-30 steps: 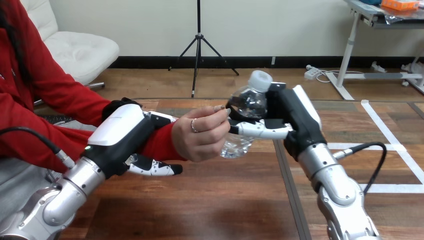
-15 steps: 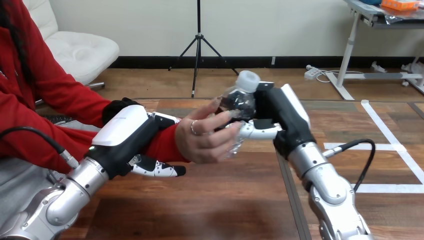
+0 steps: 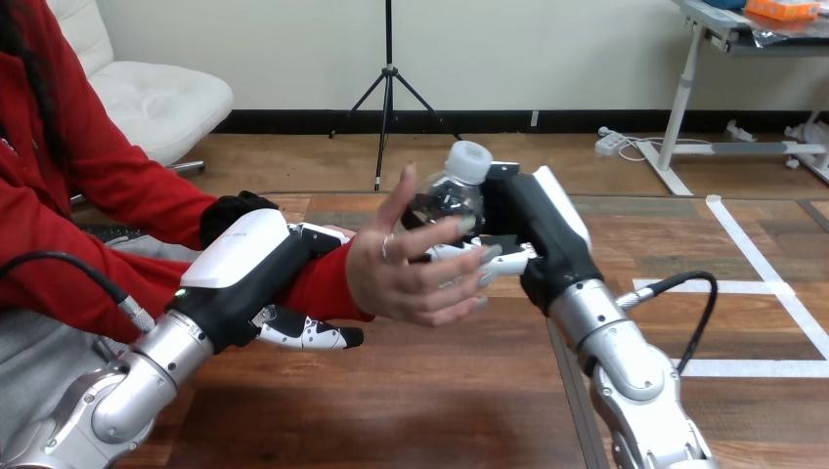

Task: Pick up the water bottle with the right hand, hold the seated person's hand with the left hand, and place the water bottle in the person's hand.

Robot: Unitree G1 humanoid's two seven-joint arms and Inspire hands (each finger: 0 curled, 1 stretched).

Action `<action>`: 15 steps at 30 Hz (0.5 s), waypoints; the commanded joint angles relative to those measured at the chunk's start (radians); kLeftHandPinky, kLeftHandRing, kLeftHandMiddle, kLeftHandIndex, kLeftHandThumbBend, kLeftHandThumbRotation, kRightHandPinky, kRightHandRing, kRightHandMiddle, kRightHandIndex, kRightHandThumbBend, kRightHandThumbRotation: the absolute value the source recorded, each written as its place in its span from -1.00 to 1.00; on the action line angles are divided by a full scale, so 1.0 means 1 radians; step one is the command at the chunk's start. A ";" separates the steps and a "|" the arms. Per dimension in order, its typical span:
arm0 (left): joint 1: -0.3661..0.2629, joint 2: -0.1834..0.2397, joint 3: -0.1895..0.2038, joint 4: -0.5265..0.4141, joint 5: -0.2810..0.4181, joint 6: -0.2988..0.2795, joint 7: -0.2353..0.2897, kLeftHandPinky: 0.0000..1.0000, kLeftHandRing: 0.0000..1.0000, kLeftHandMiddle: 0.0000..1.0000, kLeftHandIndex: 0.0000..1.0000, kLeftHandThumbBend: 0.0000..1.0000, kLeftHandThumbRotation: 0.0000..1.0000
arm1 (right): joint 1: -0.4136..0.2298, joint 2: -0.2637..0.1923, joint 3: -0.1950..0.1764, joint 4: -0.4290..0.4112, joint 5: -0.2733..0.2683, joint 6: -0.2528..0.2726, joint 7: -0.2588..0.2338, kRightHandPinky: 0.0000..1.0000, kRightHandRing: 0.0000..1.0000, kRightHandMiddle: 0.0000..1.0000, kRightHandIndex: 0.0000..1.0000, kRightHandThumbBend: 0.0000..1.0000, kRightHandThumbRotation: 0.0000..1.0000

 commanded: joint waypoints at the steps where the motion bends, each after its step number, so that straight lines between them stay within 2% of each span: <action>1: -0.004 -0.064 -0.024 -0.077 -0.010 -0.019 -0.014 -0.34 -0.22 -0.06 -0.05 0.41 -0.91 | -0.118 0.016 0.003 -0.061 0.001 -0.017 -0.008 -0.50 -0.40 -0.21 -0.18 0.65 -1.00; 15: -0.001 -0.072 -0.022 -0.083 -0.022 -0.017 -0.026 -0.35 -0.23 -0.07 -0.06 0.41 -0.92 | -0.118 0.033 0.017 -0.087 -0.009 -0.005 -0.010 -0.50 -0.40 -0.21 -0.18 0.66 -1.00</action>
